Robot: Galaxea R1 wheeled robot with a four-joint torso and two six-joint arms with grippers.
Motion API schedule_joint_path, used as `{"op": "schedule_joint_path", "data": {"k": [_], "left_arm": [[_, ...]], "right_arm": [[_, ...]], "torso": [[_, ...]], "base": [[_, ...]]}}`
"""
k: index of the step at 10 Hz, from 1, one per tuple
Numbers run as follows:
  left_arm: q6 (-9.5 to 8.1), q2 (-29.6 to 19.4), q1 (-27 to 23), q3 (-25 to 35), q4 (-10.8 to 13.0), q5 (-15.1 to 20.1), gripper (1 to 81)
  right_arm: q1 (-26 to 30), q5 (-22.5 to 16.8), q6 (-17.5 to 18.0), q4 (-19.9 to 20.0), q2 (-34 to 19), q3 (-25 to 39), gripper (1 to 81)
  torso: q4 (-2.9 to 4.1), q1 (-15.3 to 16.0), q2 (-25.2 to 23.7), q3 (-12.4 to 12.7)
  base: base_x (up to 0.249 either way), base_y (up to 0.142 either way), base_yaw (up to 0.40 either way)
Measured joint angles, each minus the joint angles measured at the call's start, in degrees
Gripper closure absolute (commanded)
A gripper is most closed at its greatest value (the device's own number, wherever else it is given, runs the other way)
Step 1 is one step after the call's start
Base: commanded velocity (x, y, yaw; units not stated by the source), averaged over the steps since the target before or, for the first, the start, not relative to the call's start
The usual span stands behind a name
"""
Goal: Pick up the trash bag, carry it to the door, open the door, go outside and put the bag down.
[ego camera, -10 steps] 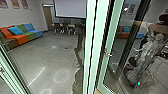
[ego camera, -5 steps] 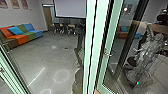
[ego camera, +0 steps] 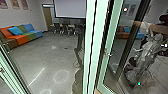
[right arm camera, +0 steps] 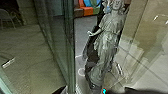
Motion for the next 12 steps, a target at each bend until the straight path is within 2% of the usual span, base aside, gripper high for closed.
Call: {"op": "schedule_joint_path", "data": {"k": [2,8,12], "left_arm": [[-0.02,0.13,0.0,-0.05,0.0,0.0,81.1],[-0.02,0.18,0.0,-0.05,0.0,0.0,81.1],[-0.02,0.3,-0.02,-0.05,0.0,-0.02,81.1]], "right_arm": [[-1.04,2.86,0.0,-1.23,1.18,-2.43,1.0],[-2.19,10.09,-1.24,-9.79,2.54,-6.56,1.0],[-1.72,11.03,-1.57,-11.98,0.52,-7.34,1.0]], "torso": [[0.0,-0.04,-0.02,0.0],[0.0,0.02,0.0,0.0],[0.0,0.07,0.0,0.0]], "base": [[0.0,0.0,0.0],[0.0,0.0,0.0],[0.0,0.0,0.0]]}}
